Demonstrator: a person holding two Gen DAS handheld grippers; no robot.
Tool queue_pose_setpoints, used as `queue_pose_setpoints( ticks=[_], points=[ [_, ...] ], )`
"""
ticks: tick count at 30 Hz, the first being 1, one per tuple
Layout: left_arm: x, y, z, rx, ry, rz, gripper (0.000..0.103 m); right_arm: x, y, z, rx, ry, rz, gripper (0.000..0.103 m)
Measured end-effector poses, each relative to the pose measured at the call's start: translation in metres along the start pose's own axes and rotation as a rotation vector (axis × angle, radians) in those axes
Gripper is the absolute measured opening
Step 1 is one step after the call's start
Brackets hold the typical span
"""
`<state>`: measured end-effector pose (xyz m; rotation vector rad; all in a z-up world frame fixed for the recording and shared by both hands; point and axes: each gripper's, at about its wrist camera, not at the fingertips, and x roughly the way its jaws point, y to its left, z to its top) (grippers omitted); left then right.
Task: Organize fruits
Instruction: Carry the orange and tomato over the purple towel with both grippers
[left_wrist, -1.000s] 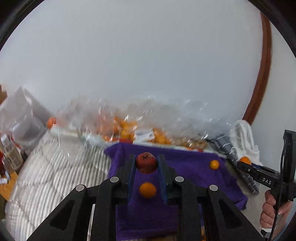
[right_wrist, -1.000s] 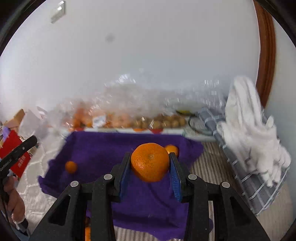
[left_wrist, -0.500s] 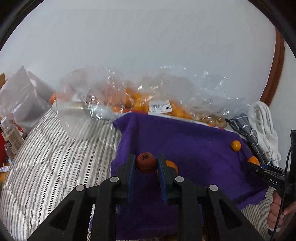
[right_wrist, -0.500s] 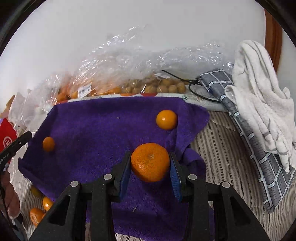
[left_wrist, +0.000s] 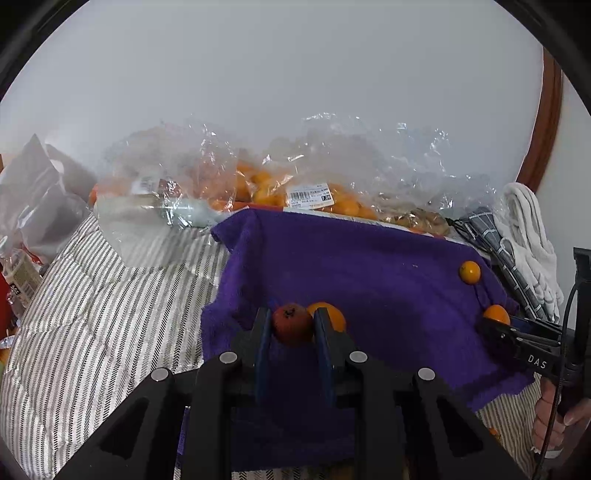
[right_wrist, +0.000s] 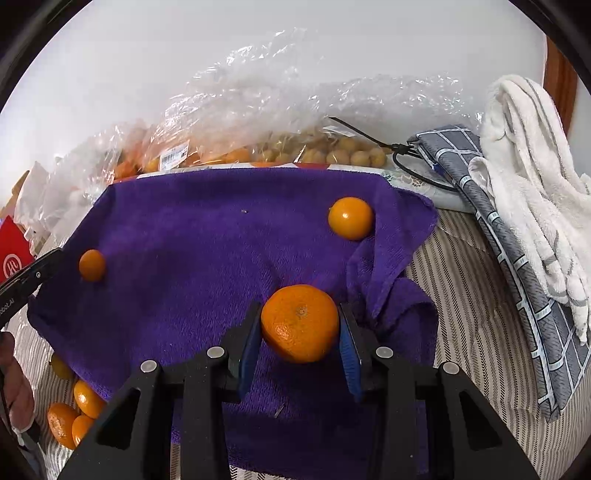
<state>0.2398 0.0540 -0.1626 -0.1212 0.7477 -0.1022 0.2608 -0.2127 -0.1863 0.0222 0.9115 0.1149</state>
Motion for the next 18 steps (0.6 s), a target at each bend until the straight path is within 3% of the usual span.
queue_pose_setpoints(
  ticks=[7, 13, 18],
  points=[
    [0.003, -0.003, -0.003, 0.017, 0.016, 0.015, 0.023, 0.001, -0.002, 0.000, 0.010, 0.006, 0.007, 0.040],
    [0.007, -0.002, -0.004, 0.010, 0.042, 0.026, 0.023, -0.006, -0.004, 0.001, 0.019, -0.015, 0.002, 0.058],
    [0.010, 0.000, -0.004, -0.001, 0.054, 0.033, 0.023, -0.012, -0.006, 0.003, 0.030, -0.022, 0.012, 0.059]
  ],
)
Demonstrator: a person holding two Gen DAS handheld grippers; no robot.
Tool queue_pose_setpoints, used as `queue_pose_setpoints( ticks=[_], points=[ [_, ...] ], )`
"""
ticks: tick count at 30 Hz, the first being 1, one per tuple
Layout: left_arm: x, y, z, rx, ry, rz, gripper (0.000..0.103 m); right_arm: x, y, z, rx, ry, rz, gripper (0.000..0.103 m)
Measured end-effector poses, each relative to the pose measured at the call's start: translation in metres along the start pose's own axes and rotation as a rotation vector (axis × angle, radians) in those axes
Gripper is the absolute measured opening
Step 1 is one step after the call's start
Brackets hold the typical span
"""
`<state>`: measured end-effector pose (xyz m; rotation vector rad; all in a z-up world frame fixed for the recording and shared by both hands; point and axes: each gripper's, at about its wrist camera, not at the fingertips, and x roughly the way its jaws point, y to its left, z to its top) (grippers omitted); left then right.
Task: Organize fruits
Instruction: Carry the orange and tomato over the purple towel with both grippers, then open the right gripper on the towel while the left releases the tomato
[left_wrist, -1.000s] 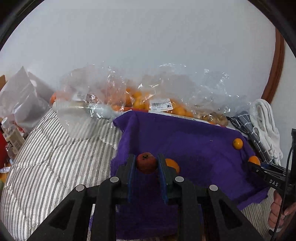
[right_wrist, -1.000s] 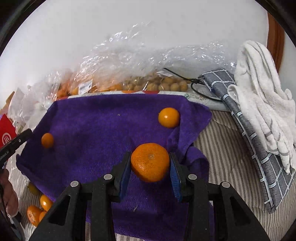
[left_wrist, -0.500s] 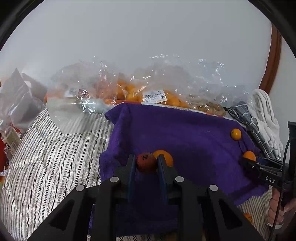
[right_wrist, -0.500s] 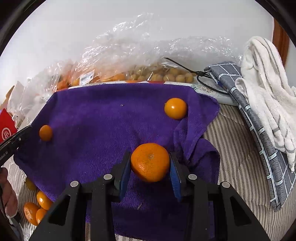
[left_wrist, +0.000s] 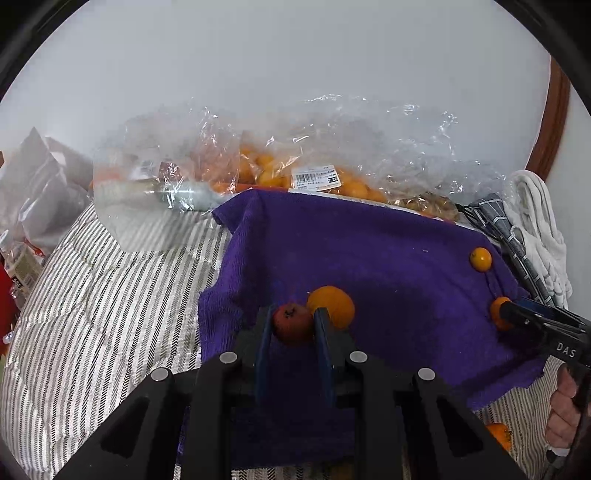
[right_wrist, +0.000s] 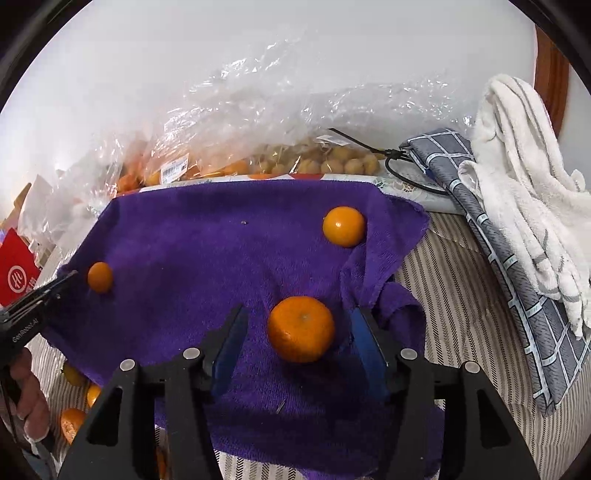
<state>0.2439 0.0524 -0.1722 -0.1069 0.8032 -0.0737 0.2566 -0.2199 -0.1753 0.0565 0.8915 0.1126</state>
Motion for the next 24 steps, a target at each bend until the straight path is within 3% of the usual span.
queue_pose_setpoints(
  ticks=[5, 12, 24],
  points=[
    [0.001, 0.001, -0.001, -0.012, 0.009, 0.002, 0.025, -0.005, 0.002, 0.000, -0.007, -0.016, -0.008, 0.059],
    [-0.006, -0.004, -0.002, -0.005, -0.017, -0.032, 0.044, -0.011, 0.004, -0.003, -0.006, -0.042, -0.003, 0.059],
    [-0.027, 0.006, -0.003, -0.045, -0.099, -0.014, 0.049, -0.033, 0.016, -0.005, -0.005, -0.079, 0.029, 0.059]
  ],
)
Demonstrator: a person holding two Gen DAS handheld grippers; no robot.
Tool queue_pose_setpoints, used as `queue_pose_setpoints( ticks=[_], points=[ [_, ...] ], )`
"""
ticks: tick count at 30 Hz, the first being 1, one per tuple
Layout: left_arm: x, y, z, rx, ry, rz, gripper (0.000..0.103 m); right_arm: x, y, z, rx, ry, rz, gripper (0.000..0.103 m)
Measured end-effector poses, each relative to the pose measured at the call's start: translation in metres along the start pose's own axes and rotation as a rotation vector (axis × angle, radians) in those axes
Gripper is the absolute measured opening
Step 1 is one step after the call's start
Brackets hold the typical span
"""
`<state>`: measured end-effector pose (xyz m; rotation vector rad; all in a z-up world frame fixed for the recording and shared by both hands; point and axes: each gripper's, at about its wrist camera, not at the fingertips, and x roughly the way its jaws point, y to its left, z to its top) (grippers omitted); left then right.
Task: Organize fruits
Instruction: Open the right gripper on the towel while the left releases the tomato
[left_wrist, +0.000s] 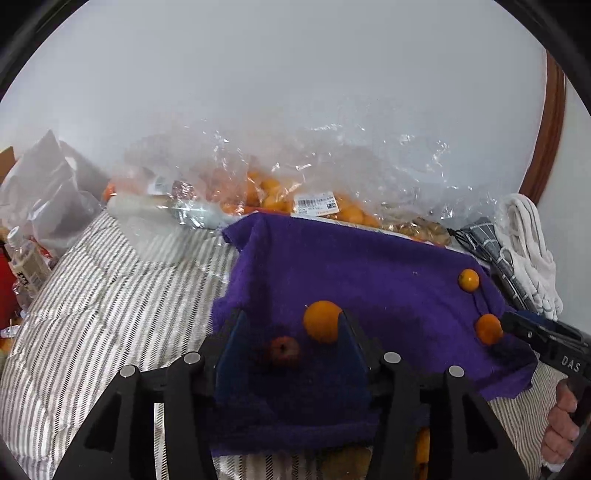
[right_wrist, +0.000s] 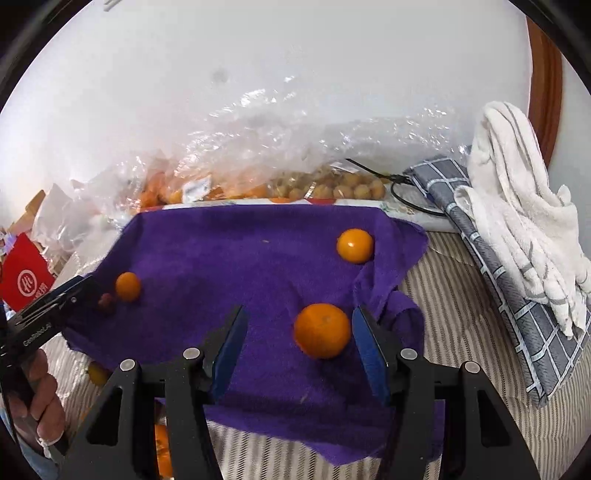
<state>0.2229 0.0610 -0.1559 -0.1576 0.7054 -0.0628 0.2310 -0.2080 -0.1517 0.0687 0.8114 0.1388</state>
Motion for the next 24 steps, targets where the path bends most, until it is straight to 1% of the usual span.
queue_pose_setpoints(
  ticks=[2, 4, 6, 9, 12, 15, 21, 24],
  points=[
    [-0.007, 0.002, 0.001, -0.013, -0.016, 0.003, 0.050, -0.003, 0.006, -0.003, 0.002, 0.008, 0.019, 0.059],
    [-0.012, 0.003, 0.001, -0.023, -0.036, 0.005, 0.054, -0.009, 0.013, -0.009, -0.001, 0.005, 0.039, 0.059],
    [-0.017, 0.007, -0.003, -0.036, -0.042, 0.008, 0.055, -0.016, 0.021, -0.015, -0.015, 0.006, 0.059, 0.059],
    [-0.027, 0.014, -0.011, -0.052, -0.029, -0.004, 0.055, -0.027, 0.031, -0.026, -0.028, 0.012, 0.077, 0.059],
    [-0.041, 0.020, -0.021, -0.055, -0.031, -0.010, 0.055, -0.036, 0.040, -0.037, -0.023, 0.021, 0.115, 0.059],
    [-0.052, 0.026, -0.031, -0.053, -0.017, -0.019, 0.055, -0.042, 0.050, -0.048, -0.040, 0.034, 0.124, 0.059],
    [-0.070, 0.034, -0.048, 0.003, 0.014, -0.015, 0.055, -0.045, 0.066, -0.068, -0.066, 0.082, 0.158, 0.058],
    [-0.078, 0.040, -0.055, 0.007, 0.031, -0.027, 0.055, -0.041, 0.070, -0.076, -0.080, 0.108, 0.161, 0.059]
  ],
)
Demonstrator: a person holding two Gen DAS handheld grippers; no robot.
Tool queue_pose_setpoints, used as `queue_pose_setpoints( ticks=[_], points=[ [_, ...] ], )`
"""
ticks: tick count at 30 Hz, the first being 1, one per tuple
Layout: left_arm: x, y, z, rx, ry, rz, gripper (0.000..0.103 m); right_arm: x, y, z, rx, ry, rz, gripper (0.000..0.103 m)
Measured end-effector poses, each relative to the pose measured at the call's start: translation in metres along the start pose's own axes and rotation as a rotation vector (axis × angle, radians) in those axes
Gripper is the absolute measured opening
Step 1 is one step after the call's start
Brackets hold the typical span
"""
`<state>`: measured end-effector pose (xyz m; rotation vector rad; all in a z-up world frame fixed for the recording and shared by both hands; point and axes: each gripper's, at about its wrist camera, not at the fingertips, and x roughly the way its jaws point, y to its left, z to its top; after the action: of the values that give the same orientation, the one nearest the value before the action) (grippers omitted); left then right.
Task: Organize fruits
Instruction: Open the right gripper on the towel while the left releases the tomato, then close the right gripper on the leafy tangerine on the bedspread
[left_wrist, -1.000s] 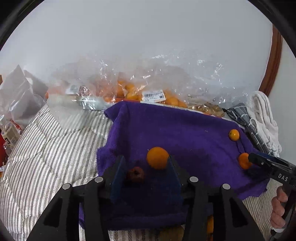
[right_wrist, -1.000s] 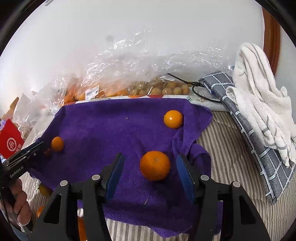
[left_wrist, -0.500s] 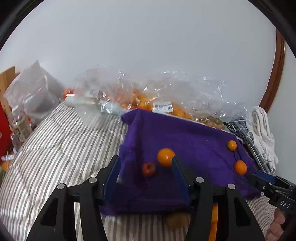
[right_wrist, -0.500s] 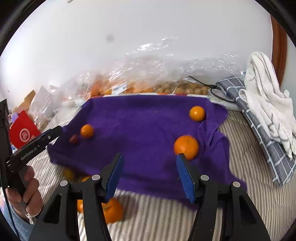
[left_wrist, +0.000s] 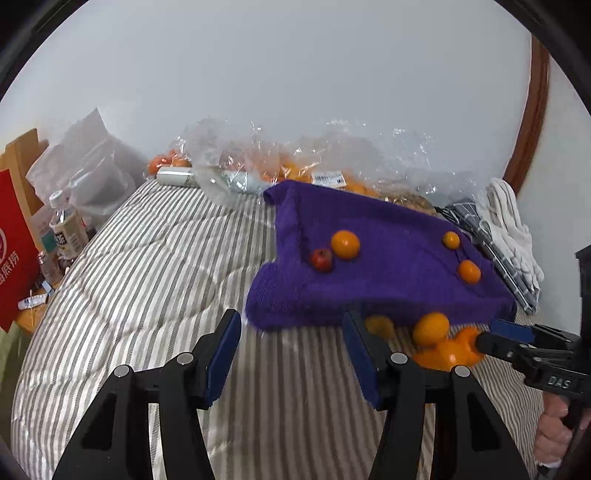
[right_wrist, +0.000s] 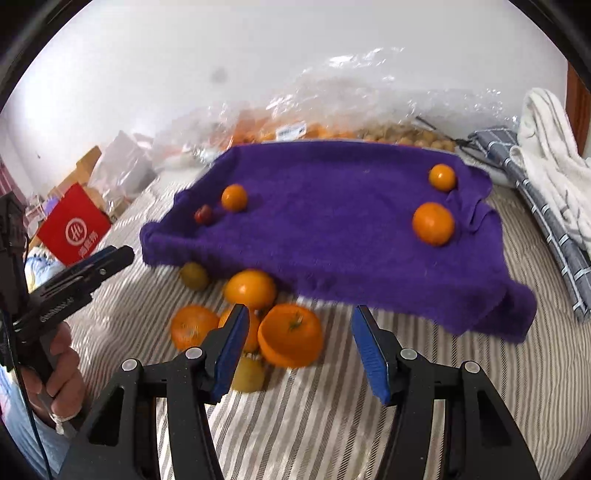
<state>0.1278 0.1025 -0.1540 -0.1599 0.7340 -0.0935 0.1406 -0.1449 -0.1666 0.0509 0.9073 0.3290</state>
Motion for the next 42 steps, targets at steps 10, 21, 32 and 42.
queue_pose_setpoints(
  ticks=[10, 21, 32, 42],
  points=[
    [-0.010, 0.017, -0.003, -0.071, 0.012, -0.045, 0.055, 0.013, -0.008, -0.004, 0.057, 0.038, 0.067, 0.040],
    [0.002, 0.011, -0.005, -0.049, 0.081, -0.052, 0.055, -0.015, -0.029, -0.006, 0.065, -0.008, -0.018, 0.039],
    [0.016, -0.002, -0.013, 0.023, 0.152, -0.022, 0.055, -0.011, -0.042, -0.019, 0.021, 0.021, -0.066, 0.045],
    [0.024, -0.007, -0.015, 0.053, 0.195, 0.009, 0.055, 0.004, -0.038, -0.027, -0.015, 0.020, -0.105, 0.050]
  ],
)
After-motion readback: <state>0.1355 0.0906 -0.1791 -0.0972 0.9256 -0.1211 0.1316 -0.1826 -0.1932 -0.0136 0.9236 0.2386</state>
